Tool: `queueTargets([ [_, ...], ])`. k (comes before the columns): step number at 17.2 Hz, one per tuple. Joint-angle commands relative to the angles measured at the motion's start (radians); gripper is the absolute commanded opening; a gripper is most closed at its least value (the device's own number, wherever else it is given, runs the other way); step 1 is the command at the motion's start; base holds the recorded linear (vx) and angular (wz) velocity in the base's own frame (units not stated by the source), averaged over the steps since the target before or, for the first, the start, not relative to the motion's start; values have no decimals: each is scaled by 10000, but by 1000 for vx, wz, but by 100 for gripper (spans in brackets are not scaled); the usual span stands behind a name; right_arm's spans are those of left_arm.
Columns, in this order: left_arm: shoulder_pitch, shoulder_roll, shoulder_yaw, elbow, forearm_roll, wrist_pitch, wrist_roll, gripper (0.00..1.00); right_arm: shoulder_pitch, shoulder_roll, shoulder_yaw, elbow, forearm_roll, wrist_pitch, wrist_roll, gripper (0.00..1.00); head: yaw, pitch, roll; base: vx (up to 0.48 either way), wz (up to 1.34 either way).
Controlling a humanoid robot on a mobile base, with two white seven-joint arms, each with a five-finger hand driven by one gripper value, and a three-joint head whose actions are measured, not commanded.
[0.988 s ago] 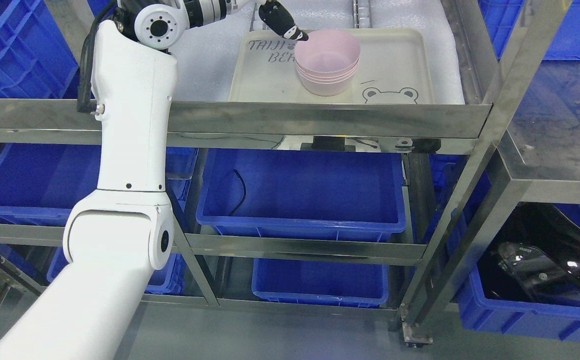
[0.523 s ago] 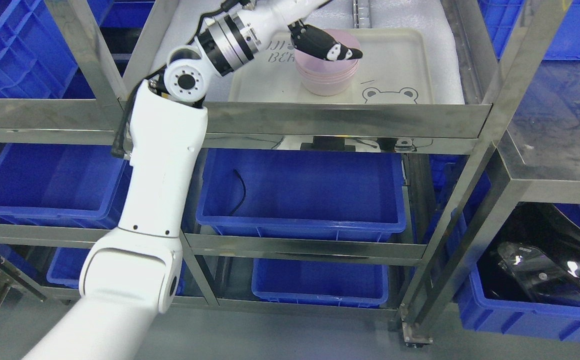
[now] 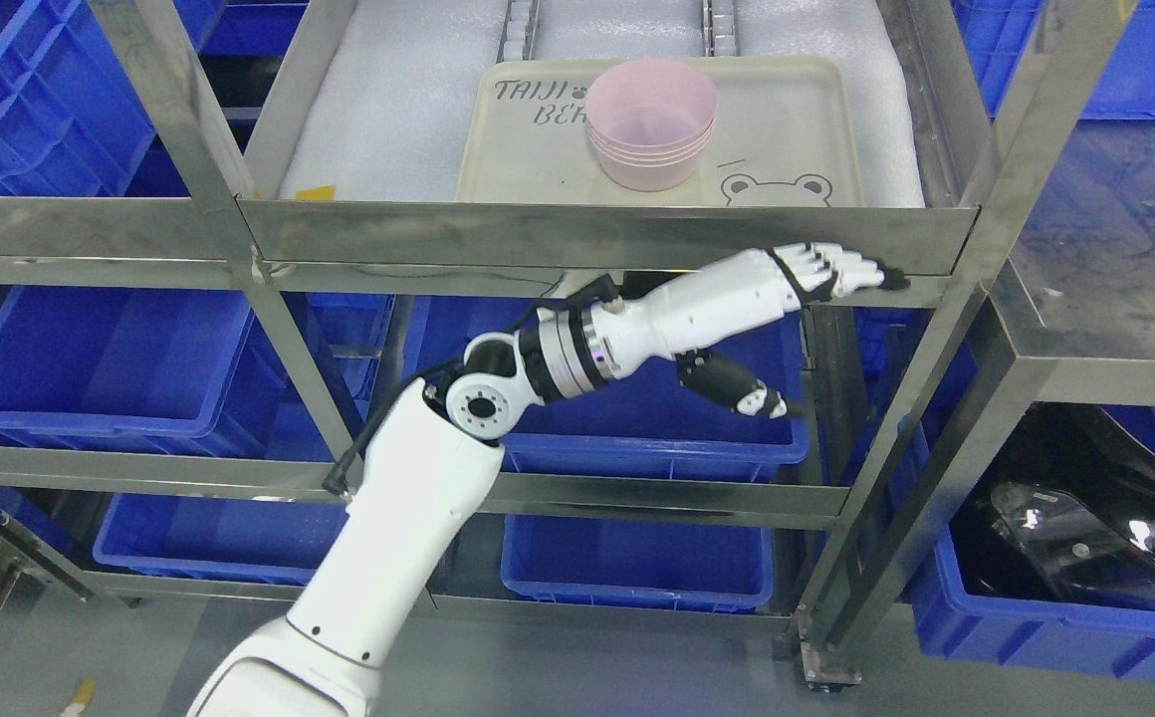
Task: Stack pink IKEA bowl on shelf middle layer
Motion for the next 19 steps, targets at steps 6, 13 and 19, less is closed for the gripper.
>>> queueTargets([
  [6,4589,165,1825,307,377,-183,79,99,230,-175,-14,-175,0,0,2,100,0,0,0,0,0],
  [13,5296,165,2441,647,2755,842,4304,99,230,-175,1,-175,0,0,2,100,0,0,0,0,0],
  [19,5357,165,3039,571,2818,2452,6139,99,230,-175,1,-175,0,0,2,100,0,0,0,0,0],
])
